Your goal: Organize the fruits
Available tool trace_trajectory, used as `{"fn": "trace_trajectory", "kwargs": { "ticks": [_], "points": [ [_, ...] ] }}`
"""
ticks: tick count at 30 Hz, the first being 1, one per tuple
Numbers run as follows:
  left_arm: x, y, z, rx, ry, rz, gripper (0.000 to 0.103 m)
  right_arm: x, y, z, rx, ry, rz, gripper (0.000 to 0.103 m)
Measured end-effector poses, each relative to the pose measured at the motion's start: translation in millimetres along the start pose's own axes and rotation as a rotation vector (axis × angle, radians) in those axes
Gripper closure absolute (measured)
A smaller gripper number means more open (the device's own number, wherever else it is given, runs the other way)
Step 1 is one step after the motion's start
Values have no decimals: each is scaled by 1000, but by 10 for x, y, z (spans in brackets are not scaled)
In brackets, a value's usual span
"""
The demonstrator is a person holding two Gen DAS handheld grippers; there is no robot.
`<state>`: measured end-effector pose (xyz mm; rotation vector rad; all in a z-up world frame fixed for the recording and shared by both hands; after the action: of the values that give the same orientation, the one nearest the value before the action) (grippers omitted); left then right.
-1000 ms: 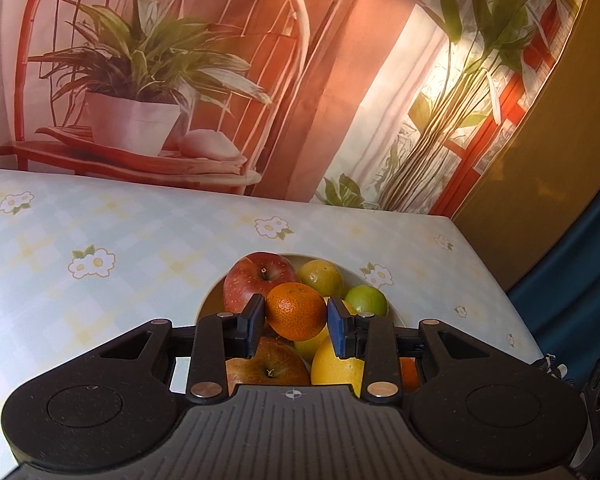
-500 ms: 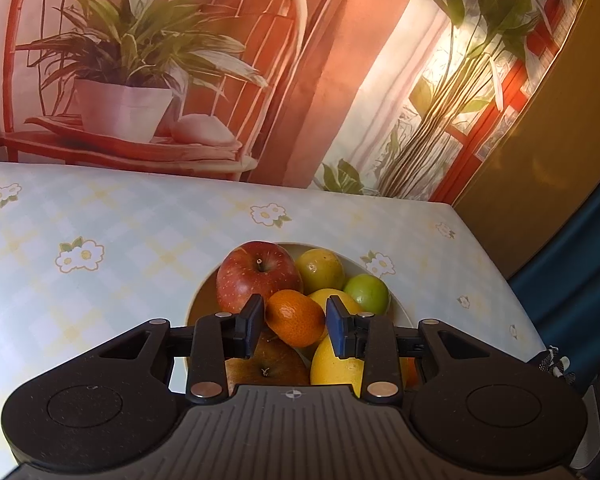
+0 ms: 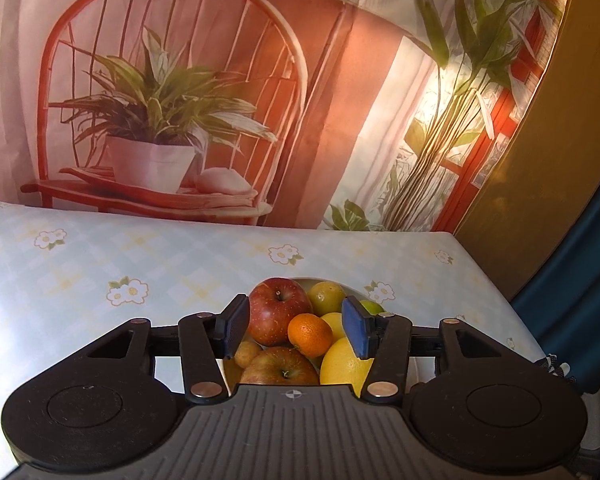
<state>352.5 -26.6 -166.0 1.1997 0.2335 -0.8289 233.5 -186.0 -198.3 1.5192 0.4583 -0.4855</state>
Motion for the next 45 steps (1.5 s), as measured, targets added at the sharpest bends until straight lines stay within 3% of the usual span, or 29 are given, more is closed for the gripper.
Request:
{"fn": "trace_trajectory", "kwargs": {
  "ticks": [5,9,15,30,45],
  "points": [
    [-396,35,-32,38,29,76,29,-323,123,19,7,-53,24,57],
    [-759,49,-31,60,30,131,10,-606,228,18,23,-89,47,38],
    [-1199,-21,12,83,31,182,7,-974,348,-55,52,-101,74,6],
    [-2010,-290,153,111,77,267,5,-1603,367,-474,31,-106,99,6],
    [-2285,-401,211,149,142,320,5,-1816,432,-641,-3,-111,130,6]
  ]
}}
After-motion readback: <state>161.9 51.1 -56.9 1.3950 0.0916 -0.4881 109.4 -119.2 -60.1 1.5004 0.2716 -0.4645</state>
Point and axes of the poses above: each gripper's, at about its wrist camera, not at the fingertips, and x roughly the way its jaws point, z to its right, y to its top, the point moved 9 cm from there along x, roughly the way its jaws point, and after that the axes turned 9 degrees about -x, right-handed, at the moved point
